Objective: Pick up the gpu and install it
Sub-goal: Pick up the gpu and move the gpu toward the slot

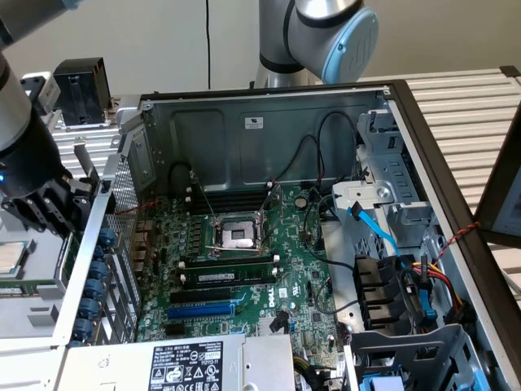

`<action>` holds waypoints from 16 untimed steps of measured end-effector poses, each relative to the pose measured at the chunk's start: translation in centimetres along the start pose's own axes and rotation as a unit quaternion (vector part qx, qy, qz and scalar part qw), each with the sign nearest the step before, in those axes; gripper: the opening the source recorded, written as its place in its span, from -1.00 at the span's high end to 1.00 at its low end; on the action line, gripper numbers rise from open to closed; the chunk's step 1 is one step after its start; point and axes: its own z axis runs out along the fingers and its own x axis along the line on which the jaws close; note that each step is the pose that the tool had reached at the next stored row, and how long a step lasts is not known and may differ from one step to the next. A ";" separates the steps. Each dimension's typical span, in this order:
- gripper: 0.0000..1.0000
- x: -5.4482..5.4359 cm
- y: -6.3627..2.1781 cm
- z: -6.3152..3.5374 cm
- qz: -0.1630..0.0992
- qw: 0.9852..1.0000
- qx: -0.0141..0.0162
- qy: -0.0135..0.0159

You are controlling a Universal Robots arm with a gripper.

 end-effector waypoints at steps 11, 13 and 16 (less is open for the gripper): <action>0.42 -0.3 0.38 -2.51 0.000 1.000 0.000 0.001; 0.42 -0.3 0.43 -2.84 0.000 1.000 0.000 0.002; 0.42 -0.4 0.45 -2.97 0.000 1.000 0.001 0.004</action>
